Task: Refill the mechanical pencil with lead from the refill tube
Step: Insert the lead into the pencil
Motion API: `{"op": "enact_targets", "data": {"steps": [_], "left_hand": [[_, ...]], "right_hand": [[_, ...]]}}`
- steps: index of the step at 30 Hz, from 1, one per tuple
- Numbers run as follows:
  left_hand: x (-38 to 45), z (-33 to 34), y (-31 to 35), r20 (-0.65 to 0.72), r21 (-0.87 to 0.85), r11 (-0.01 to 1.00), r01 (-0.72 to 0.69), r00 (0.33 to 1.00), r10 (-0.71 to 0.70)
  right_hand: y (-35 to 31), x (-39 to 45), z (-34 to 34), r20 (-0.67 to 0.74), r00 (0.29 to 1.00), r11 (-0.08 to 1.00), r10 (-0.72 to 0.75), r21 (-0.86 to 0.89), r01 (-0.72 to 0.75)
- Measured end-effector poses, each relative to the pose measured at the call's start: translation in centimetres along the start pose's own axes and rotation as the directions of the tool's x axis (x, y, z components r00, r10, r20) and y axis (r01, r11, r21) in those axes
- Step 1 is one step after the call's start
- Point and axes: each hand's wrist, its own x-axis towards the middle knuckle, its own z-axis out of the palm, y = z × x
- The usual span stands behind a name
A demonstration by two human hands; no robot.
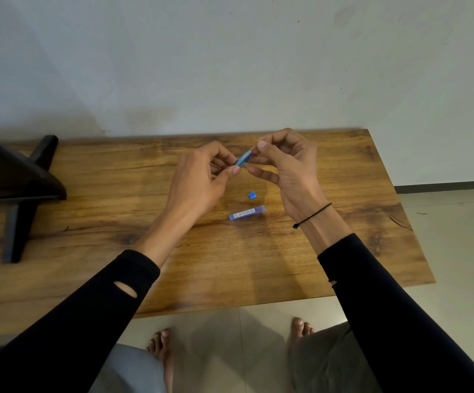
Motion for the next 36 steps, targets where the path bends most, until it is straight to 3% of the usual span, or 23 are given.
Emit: {"op": "enact_targets", "data": {"steps": [12,15,17,19,21,23,25,29,36], "left_hand": [[0.2,0.0,-0.3,-0.023,-0.046,0.999,0.0,1.0,-0.001],[0.3,-0.1,-0.4,-0.036,-0.059,0.998,0.004,0.999,-0.006],[0.3,-0.1,-0.5,-0.036,-0.073,0.997,0.008,0.999,-0.011],[0.4,-0.1,-0.5,-0.04,-0.084,0.996,0.018,0.999,-0.021],[0.5,-0.2,-0.6,-0.05,-0.08,0.996,0.025,0.998,-0.029],[0.5,-0.3,-0.6,-0.058,-0.073,0.997,0.028,0.998,-0.033],[0.6,-0.4,-0.5,-0.062,-0.064,0.998,0.03,0.997,-0.034],[0.4,-0.6,-0.6,-0.05,-0.019,0.999,0.05,0.997,-0.05],[-0.1,-0.3,-0.4,0.013,0.119,0.989,0.084,0.996,-0.086]], "right_hand": [[1.2,0.6,-0.2,0.05,0.998,0.997,-0.039,-0.068,0.042],[1.4,1.1,-0.4,0.046,0.997,0.984,-0.066,-0.165,0.073],[1.4,1.6,-1.1,0.062,0.987,0.879,-0.151,-0.448,0.163],[1.1,1.8,-1.9,0.189,0.952,0.614,-0.239,-0.731,0.299],[1.1,1.7,-2.4,0.358,0.914,0.404,-0.19,-0.82,0.405],[1.5,1.3,-2.3,0.457,0.886,0.29,-0.075,-0.841,0.458],[1.9,1.0,-1.9,0.505,0.863,0.248,-0.009,-0.835,0.491],[1.5,1.1,-1.7,0.501,0.865,0.279,-0.001,-0.831,0.482],[0.5,2.3,-5.3,0.28,0.955,0.197,-0.1,-0.935,0.295]]}}
